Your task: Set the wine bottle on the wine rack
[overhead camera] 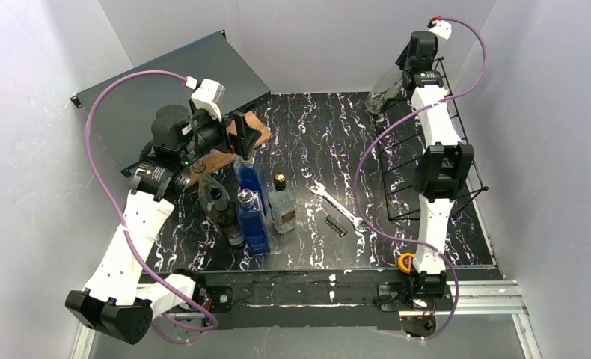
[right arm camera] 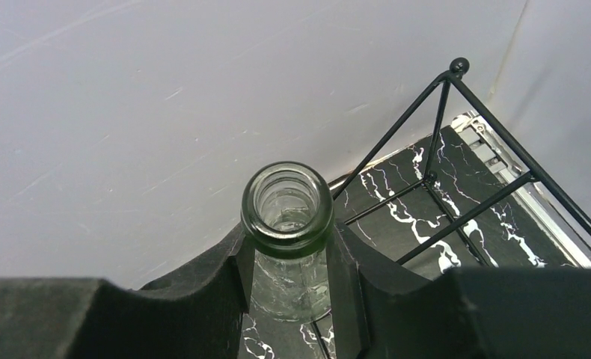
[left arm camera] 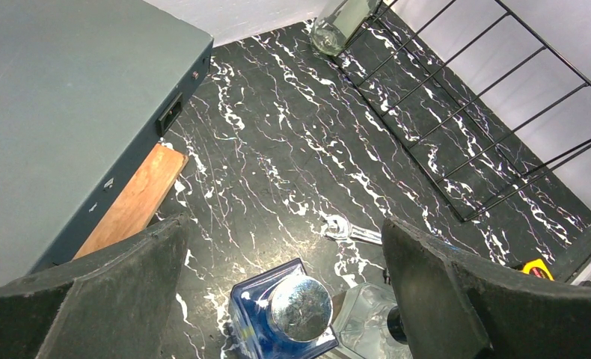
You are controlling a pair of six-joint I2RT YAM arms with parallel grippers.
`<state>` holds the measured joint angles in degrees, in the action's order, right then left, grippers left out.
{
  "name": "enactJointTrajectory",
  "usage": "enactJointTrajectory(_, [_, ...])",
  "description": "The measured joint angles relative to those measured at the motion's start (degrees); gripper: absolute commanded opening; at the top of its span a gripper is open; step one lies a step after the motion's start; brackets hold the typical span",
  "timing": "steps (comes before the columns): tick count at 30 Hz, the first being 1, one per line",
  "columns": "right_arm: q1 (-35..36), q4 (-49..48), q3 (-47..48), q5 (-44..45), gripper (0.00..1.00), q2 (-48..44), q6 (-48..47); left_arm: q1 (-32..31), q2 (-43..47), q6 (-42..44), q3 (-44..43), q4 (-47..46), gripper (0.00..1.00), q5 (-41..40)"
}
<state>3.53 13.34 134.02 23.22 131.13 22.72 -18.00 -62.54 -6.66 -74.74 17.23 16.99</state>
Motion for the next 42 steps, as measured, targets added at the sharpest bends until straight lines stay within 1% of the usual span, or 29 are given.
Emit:
enactJointTrajectory(1, [-0.11,-0.26,-0.39,0.00,0.01,-0.02,0.26,-0.02,0.00,0.00,0.00,0.00,0.99,0.00])
enactJointTrajectory(2, [-0.24,-0.98,-1.09,0.02,0.08,-0.11,0.68,-0.02,0.00,0.00,0.00,-0.02,0.99,0.00])
enactJointTrajectory(3, [-0.42,-1.92,-1.75,0.07,0.18,-0.17,0.94,-0.07,0.00,0.00,0.00,-0.04,0.99,0.00])
enactJointTrajectory(4, [-0.66,-2.78,-2.38,0.04,0.24,-0.28,1.20,-0.09,0.00,0.00,0.00,-0.02,0.99,0.00])
enactJointTrajectory(6, [-1.09,-3.96,-3.63,-0.07,0.29,-0.68,1.57,-0.13,0.00,0.00,0.00,-0.02,0.99,0.02])
enactJointTrajectory(9, [-1.55,-5.33,-5.44,-0.57,0.42,-1.38,1.84,-0.17,0.00,-0.02,0.00,-0.02,0.99,0.09])
enactJointTrajectory(10, [-1.60,-5.42,-5.68,-0.63,0.44,-1.57,1.90,-0.20,0.00,-0.04,0.00,-0.02,0.99,0.11])
enactJointTrajectory(13, [-1.55,-5.46,-6.45,-0.87,0.43,-2.14,1.86,-0.31,0.00,-0.20,0.00,-0.04,0.99,0.17])
enactJointTrajectory(14, [-1.53,-5.42,-6.49,-0.92,0.40,-2.19,1.84,-0.42,0.00,-0.24,0.00,-0.04,0.99,0.17])
enactJointTrajectory(16, [-1.44,-5.70,-6.91,-0.83,0.30,-2.40,1.75,-0.52,0.00,-0.37,0.00,-0.04,0.99,0.20])
enactJointTrajectory(18, [-1.03,-5.62,-6.95,-0.46,0.26,-2.43,1.62,-0.52,0.00,-0.42,0.00,-0.04,0.99,0.20])
enactJointTrajectory(23, [1.01,0.44,-3.23,3.63,0.25,-2.16,0.70,-0.57,0.00,-0.42,0.00,-0.07,0.99,0.20])
enactJointTrajectory(30, [4.00,-1.99,-4.63,10.69,0.26,-2.19,-1.92,-0.96,0.00,-0.42,0.00,-0.07,0.99,0.17])
enactJointTrajectory(32, [3.93,-2.99,-5.29,11.61,0.28,-2.19,-1.90,-1.11,0.00,-0.42,0.00,-0.04,0.99,0.17])
enactJointTrajectory(34, [3.89,-3.87,-5.73,12.66,0.35,-2.19,-1.95,-1.27,0.00,-0.42,0.00,-0.07,0.99,0.17])
enactJointTrajectory(38, [3.87,-6.45,-7.39,14.62,0.44,-2.19,-2.19,-1.36,0.00,-0.42,0.00,-0.07,0.99,0.17])
enactJointTrajectory(42, [3.87,-9.79,-9.38,16.68,0.59,-2.32,-4.04,-1.42,0.00,-0.42,0.00,-0.07,0.99,0.17])
